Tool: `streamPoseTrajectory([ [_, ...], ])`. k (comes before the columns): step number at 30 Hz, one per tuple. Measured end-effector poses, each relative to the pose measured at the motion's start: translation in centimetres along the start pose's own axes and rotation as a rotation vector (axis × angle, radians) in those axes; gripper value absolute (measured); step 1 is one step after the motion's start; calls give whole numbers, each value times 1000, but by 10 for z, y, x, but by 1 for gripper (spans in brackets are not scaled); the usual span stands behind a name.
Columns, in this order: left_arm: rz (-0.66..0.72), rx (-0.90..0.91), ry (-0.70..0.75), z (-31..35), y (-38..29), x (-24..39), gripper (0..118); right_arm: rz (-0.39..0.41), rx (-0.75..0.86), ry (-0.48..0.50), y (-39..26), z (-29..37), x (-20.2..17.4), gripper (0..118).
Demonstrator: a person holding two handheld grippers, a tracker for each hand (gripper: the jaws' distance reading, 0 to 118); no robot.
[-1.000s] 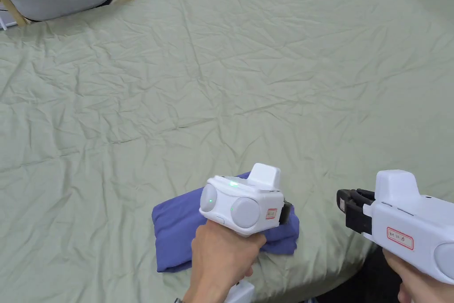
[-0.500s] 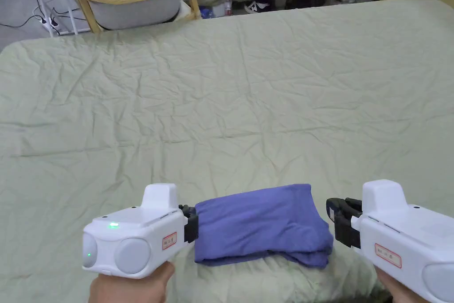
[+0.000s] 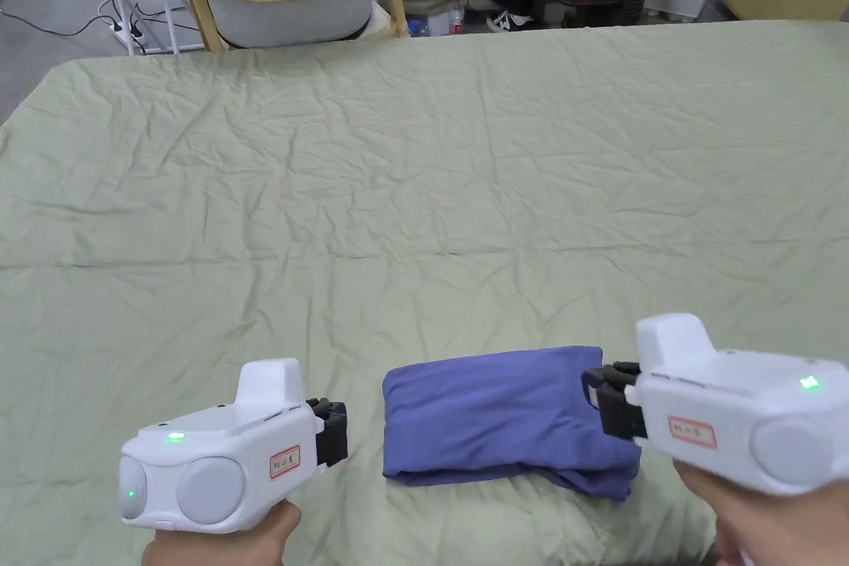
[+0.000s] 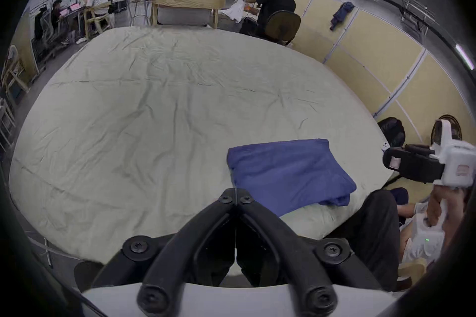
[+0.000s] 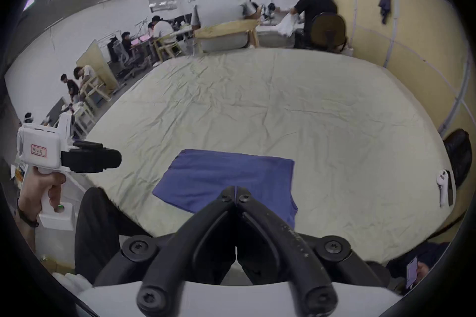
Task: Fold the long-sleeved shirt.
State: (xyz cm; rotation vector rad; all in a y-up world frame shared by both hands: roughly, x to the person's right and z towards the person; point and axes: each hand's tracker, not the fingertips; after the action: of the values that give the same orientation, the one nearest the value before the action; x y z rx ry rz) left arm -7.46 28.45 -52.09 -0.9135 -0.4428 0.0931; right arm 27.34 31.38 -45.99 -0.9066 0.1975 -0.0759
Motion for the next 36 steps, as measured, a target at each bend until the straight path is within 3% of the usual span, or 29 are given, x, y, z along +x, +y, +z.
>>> streamPoseTrajectory([
  [2,-3,-9,-8,-5,3,0,0,117,-123,-6,22,-29,6,1],
  [4,-1,-20,-19,-11,6,0,0,177,-188,-7,34,-62,13,1],
  [9,17,-51,-45,-28,11,-3,0,185,-362,-8,41,-131,33,1],
  [16,28,-106,-64,-50,14,-7,0,195,-428,-2,27,-165,37,1],
  [20,97,-81,-97,-58,15,-18,13,188,-413,1,25,-162,37,1],
  [22,194,-102,-174,-67,17,-35,63,193,-410,3,24,-160,36,1],
  [23,233,-132,-237,-74,19,-44,79,194,-408,2,24,-160,36,1],
  [24,254,-145,-291,-80,20,-52,85,194,-406,2,23,-160,37,1],
  [27,279,-200,-440,-103,19,-74,85,194,-401,1,22,-160,36,1],
  [33,392,-312,-472,-149,8,-99,85,174,-392,12,20,-160,39,1],
  [36,435,-281,-601,-161,3,-95,84,163,-384,16,18,-160,40,1],
])
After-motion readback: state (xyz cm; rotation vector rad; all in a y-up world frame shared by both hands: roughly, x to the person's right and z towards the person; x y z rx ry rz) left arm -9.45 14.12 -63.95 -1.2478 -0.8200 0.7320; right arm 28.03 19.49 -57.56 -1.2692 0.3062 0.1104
